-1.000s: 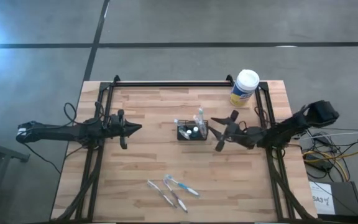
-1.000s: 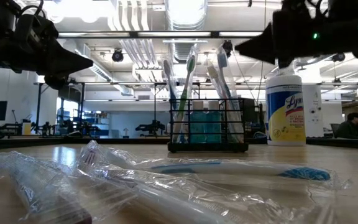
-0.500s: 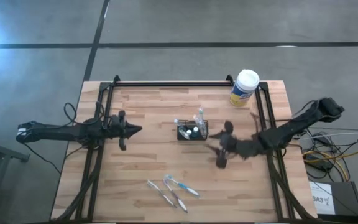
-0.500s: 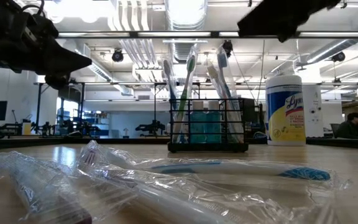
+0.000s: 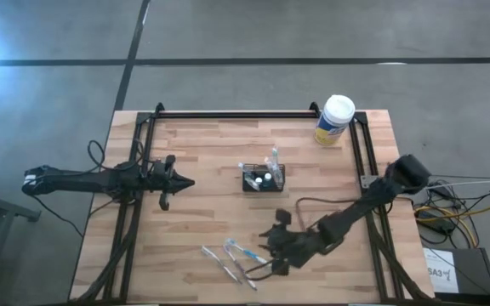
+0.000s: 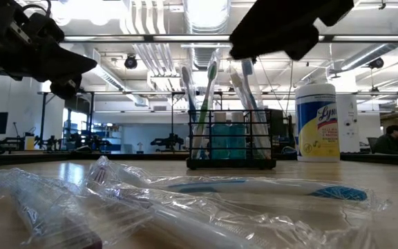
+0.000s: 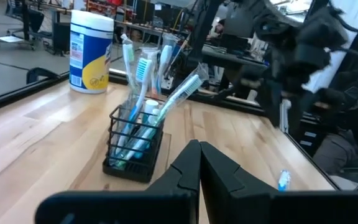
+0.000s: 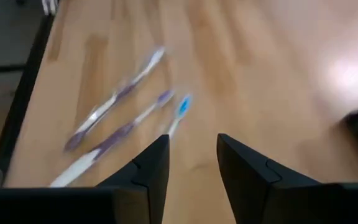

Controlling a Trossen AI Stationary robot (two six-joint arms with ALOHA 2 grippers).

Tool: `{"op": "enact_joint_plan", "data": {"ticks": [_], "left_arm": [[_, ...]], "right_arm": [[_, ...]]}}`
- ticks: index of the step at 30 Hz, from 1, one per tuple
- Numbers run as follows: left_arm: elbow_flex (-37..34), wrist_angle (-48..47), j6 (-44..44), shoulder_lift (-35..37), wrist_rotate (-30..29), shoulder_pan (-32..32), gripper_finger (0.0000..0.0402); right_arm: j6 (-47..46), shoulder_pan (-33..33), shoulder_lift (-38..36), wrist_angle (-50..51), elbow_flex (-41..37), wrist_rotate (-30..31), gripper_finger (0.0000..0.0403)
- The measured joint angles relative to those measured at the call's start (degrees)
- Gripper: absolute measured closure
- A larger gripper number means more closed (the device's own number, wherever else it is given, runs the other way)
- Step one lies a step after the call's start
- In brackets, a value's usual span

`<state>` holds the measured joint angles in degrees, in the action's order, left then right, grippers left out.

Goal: Pick & Place toothbrushing station
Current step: Put the blue toothbrush into the wire organizer

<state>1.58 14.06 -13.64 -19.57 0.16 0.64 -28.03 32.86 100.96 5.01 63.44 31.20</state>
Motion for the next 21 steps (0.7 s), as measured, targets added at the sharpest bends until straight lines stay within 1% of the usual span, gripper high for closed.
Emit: {"op": "enact_joint_plan", "data": {"ticks": [3,5,7,10,13,15,17,21], "left_arm": [[0.0,0.3,0.5,0.0,0.0,0.0,0.0394],[0.0,0.4,1.0,0.0,0.1,0.0,0.0394],[0.0,0.4,1.1,0.0,0.3,0.0,0.0394],[0.0,0.5,1.4,0.0,1.1,0.0,0.0394],[0.0,0.6,1.5,0.0,1.8,0.0,0.0394],[0.0,0.6,1.5,0.0,2.0,0.0,0.0394],[0.0,0.5,1.5,0.0,2.4,0.0,0.0394],[0.0,0.5,1.5,0.0,3.2,0.0,0.0394]], "right_arm": [[-6.6,-0.9,4.9,9.6,7.0,-5.1,0.0279],[-9.8,-1.4,8.2,16.0,11.8,-6.9,0.0279],[-13.1,-2.1,11.1,23.0,16.6,-7.8,0.0272],[-15.3,-3.5,14.9,30.4,23.8,-13.2,0.0253],[-15.3,-5.2,18.3,33.6,29.7,-19.9,0.0228],[-15.0,-6.1,20.5,34.3,32.7,-22.8,0.0212],[-14.3,-7.0,23.1,34.8,35.7,-25.0,0.0199],[-14.2,-8.1,27.4,41.2,40.4,-25.9,0.0186]]}}
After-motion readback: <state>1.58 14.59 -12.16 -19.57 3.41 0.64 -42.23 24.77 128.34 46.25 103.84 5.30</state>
